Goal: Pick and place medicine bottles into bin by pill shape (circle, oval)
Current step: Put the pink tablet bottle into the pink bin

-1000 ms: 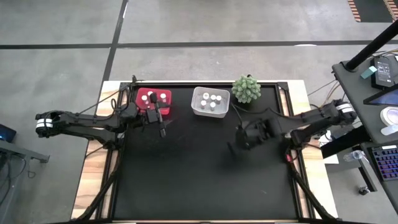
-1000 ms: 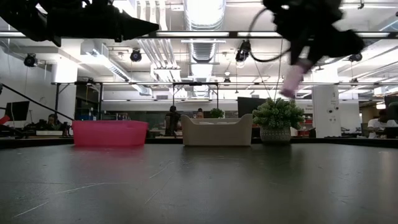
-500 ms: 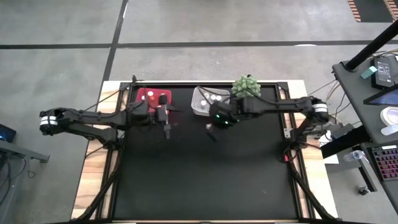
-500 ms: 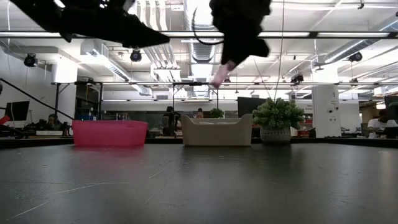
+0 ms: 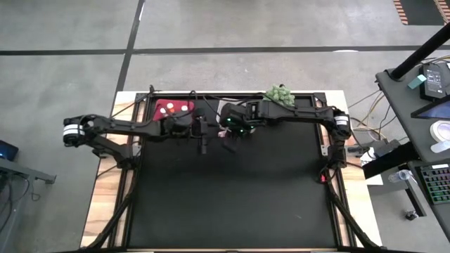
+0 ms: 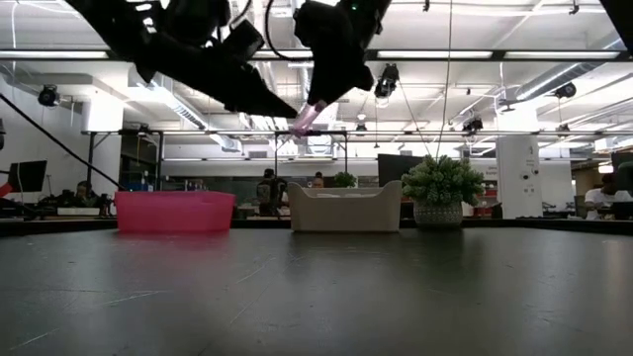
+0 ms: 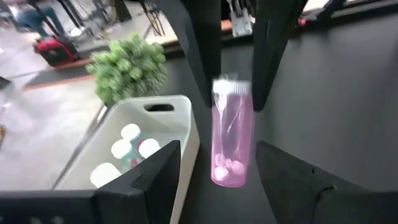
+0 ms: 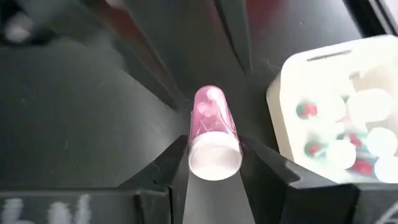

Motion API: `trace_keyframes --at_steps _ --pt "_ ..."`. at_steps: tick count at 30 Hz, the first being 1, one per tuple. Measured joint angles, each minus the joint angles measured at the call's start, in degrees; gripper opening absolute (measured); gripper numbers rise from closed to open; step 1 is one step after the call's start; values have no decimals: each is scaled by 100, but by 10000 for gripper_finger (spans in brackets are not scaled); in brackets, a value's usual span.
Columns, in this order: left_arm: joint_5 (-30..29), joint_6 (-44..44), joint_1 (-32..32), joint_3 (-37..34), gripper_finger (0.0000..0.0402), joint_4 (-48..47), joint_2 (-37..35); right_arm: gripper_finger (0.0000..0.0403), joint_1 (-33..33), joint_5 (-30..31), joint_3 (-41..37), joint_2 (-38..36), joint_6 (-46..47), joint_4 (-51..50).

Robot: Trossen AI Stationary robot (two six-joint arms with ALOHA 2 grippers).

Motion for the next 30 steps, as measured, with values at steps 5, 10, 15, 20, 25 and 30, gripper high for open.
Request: trace_keyframes --at_steps 5,10,15,20,25,30 --pt "386 1 158 64 193 1 283 117 -5 0 289 60 -194 -14" --pt "558 -1 198 163 193 20 427 117 -22 5 355 60 -251 -15" --pt "560 -1 195 192 184 65 460 117 -31 8 354 63 -275 -14" --pt "558 -1 198 192 131 54 460 118 -31 0 346 82 -328 -14" --pt "558 6 198 192 73 56 460 123 -31 -3 346 82 -350 13" --pt "560 19 200 183 72 113 416 163 -31 7 344 2 -461 23"
